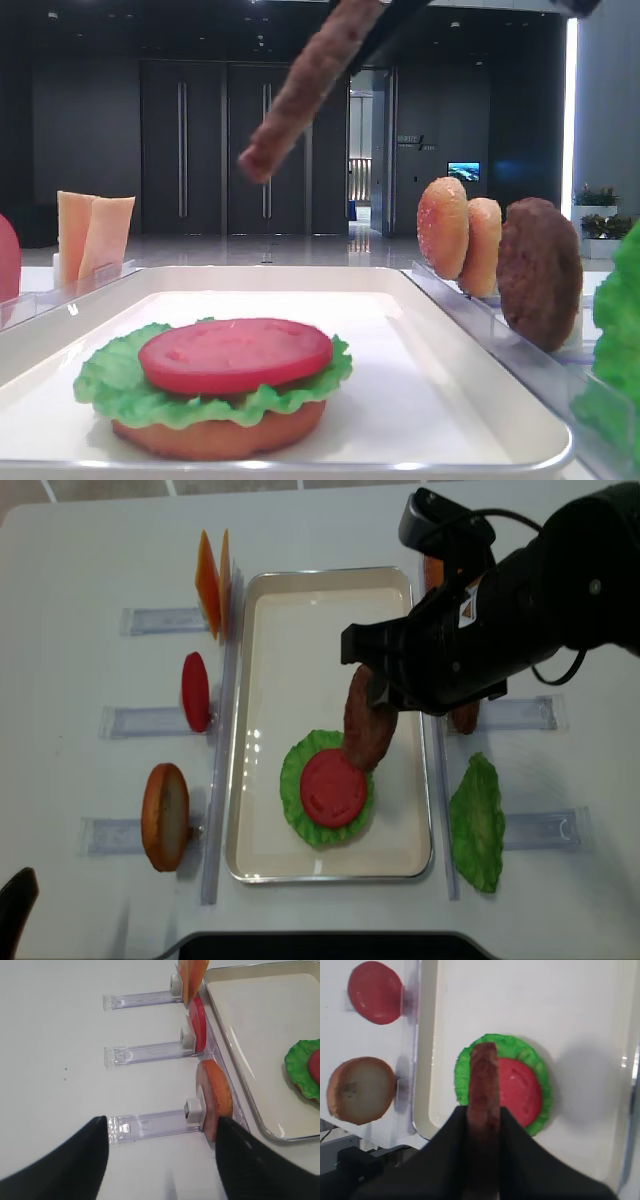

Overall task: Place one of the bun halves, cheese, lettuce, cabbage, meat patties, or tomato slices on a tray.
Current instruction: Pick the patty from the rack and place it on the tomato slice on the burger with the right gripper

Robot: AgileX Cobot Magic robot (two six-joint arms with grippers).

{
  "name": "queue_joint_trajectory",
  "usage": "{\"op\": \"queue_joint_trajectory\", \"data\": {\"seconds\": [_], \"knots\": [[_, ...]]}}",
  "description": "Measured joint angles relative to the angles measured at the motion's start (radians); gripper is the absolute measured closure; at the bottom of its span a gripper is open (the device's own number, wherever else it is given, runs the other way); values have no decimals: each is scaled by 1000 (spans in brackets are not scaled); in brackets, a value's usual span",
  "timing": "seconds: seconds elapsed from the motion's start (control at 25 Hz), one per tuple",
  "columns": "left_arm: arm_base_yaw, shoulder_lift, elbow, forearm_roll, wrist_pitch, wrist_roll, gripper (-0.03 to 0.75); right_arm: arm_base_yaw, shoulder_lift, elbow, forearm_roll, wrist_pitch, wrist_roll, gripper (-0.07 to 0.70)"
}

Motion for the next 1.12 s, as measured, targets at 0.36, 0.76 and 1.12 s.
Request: {"op": "queue_joint_trajectory", "data": {"seconds": [0.36,0.76,1.12], "knots": [[0,0,0,0,0,0,202,69,0,102,488,-280,-458,523],[0,0,0,0,0,0,202,111,2,141,621,-333,-595,523],[0,0,0,0,0,0,202,108,81,145,692,-254,-716,524]]}}
